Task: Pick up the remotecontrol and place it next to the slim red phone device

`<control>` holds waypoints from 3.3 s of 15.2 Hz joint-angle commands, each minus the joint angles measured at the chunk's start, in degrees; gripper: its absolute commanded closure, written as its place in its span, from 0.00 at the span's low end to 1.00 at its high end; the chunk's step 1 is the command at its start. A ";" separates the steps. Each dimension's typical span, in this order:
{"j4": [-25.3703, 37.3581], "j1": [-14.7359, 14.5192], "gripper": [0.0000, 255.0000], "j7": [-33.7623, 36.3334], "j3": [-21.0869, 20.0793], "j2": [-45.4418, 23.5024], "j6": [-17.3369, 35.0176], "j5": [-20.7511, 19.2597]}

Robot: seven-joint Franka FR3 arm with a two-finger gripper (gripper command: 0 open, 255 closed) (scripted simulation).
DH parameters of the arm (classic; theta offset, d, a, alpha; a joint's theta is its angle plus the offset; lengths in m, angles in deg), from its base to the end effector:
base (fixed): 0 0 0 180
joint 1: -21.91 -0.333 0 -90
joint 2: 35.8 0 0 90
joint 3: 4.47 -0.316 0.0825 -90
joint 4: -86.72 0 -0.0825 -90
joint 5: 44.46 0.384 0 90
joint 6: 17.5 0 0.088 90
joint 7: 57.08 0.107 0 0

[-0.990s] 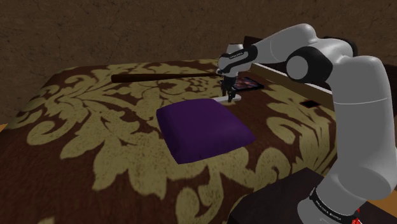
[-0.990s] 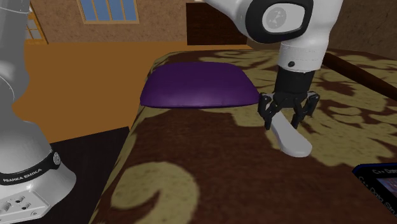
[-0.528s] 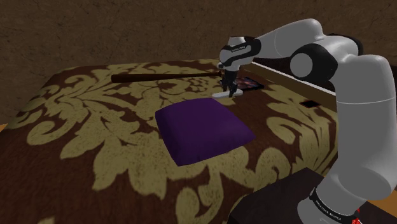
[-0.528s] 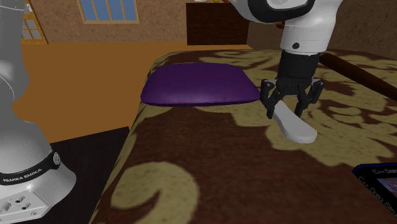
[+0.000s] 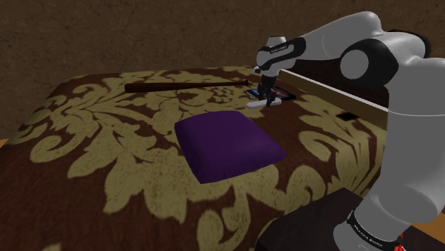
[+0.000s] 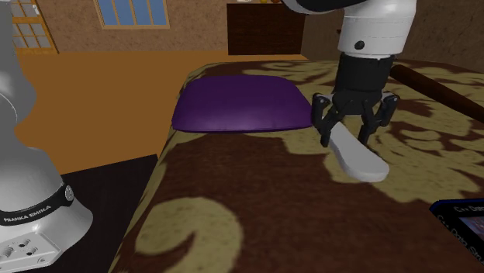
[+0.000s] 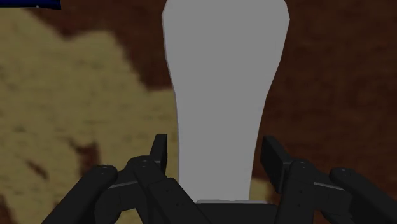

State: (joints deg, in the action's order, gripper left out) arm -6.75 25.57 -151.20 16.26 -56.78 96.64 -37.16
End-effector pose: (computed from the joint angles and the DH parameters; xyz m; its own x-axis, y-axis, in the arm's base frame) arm 0.6142 -0.2415 0.4204 0.3725 0.9280 -0.0113 0.9279 -0.3723 0.0191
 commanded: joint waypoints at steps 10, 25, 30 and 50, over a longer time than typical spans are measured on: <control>-19.89 4.28 1.00 -9.11 5.14 14.50 6.26 -4.46; -31.58 13.38 1.00 -24.64 14.48 25.52 8.44 -10.36; -32.18 16.65 1.00 -31.24 18.29 26.50 8.42 -11.19; -27.49 26.64 1.00 -58.02 29.71 15.57 11.23 -1.39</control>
State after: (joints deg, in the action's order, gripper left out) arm -33.85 52.13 -208.87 46.05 -40.67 107.11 -39.12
